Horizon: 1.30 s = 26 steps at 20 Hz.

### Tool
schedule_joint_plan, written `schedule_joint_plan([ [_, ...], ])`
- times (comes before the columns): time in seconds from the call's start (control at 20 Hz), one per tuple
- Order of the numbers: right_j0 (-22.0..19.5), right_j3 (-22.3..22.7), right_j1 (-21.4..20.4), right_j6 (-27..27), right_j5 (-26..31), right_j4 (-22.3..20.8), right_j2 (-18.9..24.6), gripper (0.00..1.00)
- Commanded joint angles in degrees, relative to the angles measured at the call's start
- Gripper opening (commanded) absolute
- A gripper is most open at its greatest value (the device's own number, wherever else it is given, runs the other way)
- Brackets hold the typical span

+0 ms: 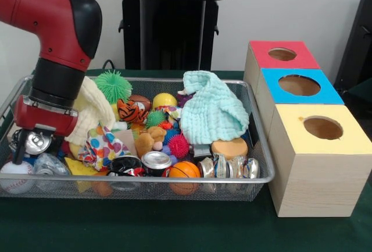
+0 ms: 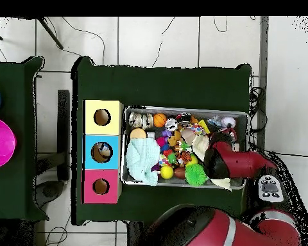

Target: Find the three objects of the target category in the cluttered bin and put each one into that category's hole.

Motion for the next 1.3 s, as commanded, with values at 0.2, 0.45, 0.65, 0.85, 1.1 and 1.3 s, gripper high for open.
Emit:
schedule_joint_plan([
  [0.2,-2.2,-1.1,2.0,8.1,1.9,-1.0,17.8,1.0],
  [0.45,-5.2,3.9,-1.6,7.7,5.3,-0.5,22.1,1.0],
  [0.65,-7.7,5.8,-2.0,10.0,0.5,-1.5,25.0,1.0],
  [0.85,-9.3,6.4,-2.4,10.8,-5.0,-3.7,27.4,1.0],
  [1.1,-8.7,6.2,-2.7,10.8,-7.9,-3.0,27.1,1.0],
  [1.3,-9.5,5.8,-2.9,10.3,-8.4,-4.4,27.5,1.0],
])
